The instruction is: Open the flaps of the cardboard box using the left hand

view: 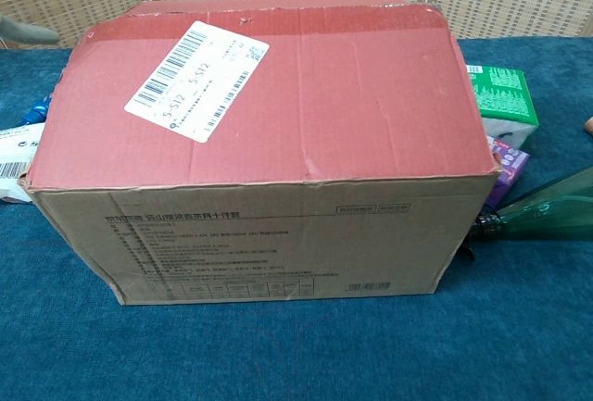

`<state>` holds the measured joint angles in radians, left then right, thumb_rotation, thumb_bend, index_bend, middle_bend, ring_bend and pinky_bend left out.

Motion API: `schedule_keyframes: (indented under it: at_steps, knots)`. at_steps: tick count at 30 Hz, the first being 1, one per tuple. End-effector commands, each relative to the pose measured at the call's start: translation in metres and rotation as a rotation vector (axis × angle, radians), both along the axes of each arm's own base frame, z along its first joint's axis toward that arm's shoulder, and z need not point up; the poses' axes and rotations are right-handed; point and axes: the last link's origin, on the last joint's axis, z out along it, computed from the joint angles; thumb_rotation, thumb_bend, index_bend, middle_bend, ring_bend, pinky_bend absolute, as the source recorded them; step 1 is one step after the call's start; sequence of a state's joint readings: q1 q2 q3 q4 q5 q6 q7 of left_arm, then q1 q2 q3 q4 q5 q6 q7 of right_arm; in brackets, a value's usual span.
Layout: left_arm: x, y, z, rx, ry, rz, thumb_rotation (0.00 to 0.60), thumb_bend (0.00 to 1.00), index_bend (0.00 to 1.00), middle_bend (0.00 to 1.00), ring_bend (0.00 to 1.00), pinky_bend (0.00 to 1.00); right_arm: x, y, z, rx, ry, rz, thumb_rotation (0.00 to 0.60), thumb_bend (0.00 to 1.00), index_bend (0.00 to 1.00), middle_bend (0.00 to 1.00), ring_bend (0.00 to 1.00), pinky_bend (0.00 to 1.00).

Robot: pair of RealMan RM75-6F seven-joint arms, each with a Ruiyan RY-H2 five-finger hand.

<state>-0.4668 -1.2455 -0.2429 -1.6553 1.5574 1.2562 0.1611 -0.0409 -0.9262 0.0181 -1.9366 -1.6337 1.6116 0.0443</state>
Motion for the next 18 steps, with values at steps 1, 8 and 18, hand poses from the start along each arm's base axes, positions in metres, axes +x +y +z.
schedule_keyframes:
  at_steps: [1, 8, 18]
  knots:
    - [0.002, 0.002, -0.006, -0.007, 0.020, -0.007, 0.600, 0.00, 0.00, 0.00, 0.00, 0.00, 0.000, 0.000, 0.001, -0.001, -0.005, 0.001, 0.600, 0.00, 0.00, 0.00, 0.00, 0.00]
    - [0.000, 0.002, -0.016, -0.022, 0.040, -0.004, 0.600, 0.00, 0.00, 0.00, 0.00, 0.00, 0.000, 0.000, 0.002, 0.001, -0.013, 0.001, 0.600, 0.00, 0.00, 0.00, 0.00, 0.00]
    - [0.012, 0.023, -0.032, 0.020, 0.094, 0.011, 0.600, 0.00, 0.00, 0.00, 0.00, 0.00, 0.000, 0.002, 0.004, -0.002, -0.018, 0.007, 0.600, 0.00, 0.00, 0.00, 0.00, 0.00]
